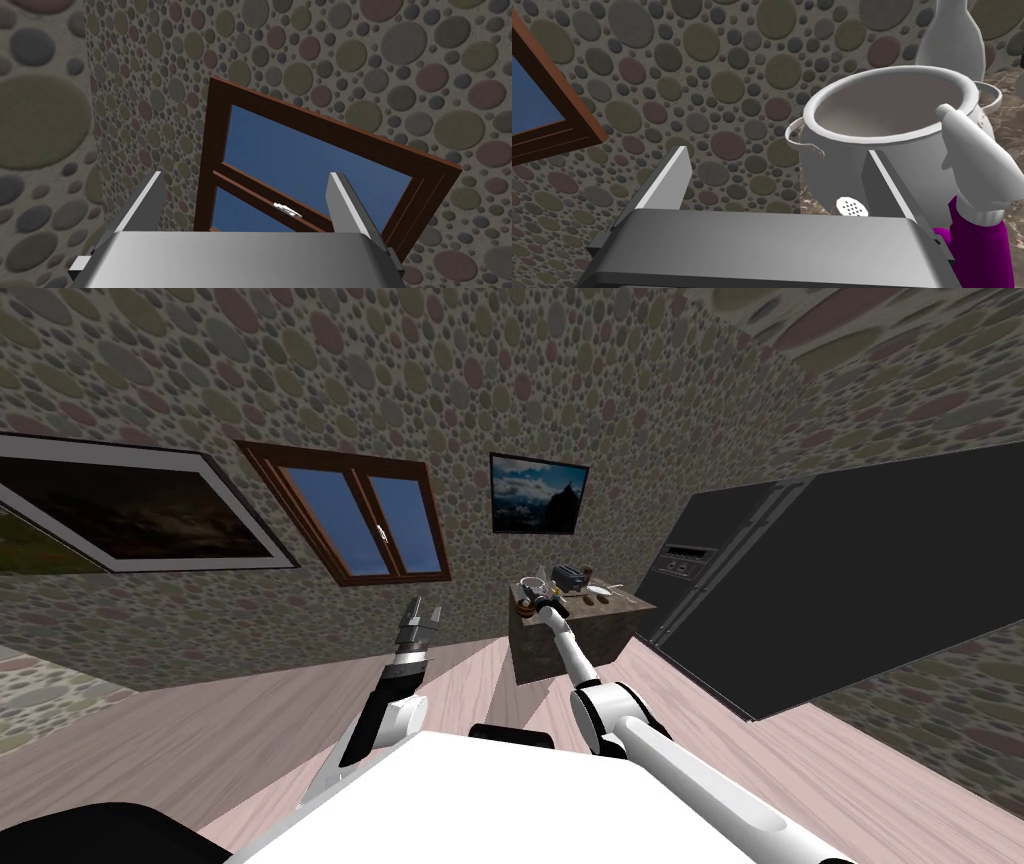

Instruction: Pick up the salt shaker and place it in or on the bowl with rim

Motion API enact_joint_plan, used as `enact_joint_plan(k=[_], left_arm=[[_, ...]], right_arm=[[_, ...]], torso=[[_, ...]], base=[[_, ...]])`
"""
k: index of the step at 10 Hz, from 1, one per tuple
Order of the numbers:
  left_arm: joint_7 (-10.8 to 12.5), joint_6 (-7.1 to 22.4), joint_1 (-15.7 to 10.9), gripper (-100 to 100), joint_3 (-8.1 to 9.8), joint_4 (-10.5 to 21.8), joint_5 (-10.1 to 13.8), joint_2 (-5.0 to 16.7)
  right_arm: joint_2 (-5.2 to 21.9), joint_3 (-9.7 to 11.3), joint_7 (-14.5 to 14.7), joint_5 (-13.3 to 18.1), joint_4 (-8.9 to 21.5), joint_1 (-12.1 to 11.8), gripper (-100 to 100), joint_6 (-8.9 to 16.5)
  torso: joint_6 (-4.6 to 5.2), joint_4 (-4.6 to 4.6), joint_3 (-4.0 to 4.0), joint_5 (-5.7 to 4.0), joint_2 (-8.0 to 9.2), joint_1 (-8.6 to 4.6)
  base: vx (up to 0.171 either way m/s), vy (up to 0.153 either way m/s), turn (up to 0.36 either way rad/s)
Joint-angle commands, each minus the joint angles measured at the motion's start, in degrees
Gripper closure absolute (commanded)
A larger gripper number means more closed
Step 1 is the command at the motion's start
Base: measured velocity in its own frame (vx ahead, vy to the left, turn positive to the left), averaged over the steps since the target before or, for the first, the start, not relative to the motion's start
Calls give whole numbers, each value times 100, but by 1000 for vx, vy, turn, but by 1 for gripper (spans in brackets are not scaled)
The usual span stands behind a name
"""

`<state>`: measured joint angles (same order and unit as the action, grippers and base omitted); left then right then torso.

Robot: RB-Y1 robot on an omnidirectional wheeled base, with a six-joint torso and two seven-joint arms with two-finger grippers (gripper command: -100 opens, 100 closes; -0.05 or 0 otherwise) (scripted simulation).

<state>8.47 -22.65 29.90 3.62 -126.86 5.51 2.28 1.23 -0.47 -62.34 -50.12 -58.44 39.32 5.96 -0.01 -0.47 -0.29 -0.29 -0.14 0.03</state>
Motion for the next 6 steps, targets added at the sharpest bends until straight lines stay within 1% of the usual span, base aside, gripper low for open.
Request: enact_joint_plan(k=[1,6], left_arm=[[0,0,0,0,0,0,0,0],[0,0,0,0,0,0,0,0]], right_arm=[[0,0,0,0,0,0,0,0],[-1,1,0,0,0,-1,0,-1]], torso=[[0,0,0,0,0,0],[1,-2,-4,-3,-7,-12]], base=[[0,0,0],[0,0,0]])
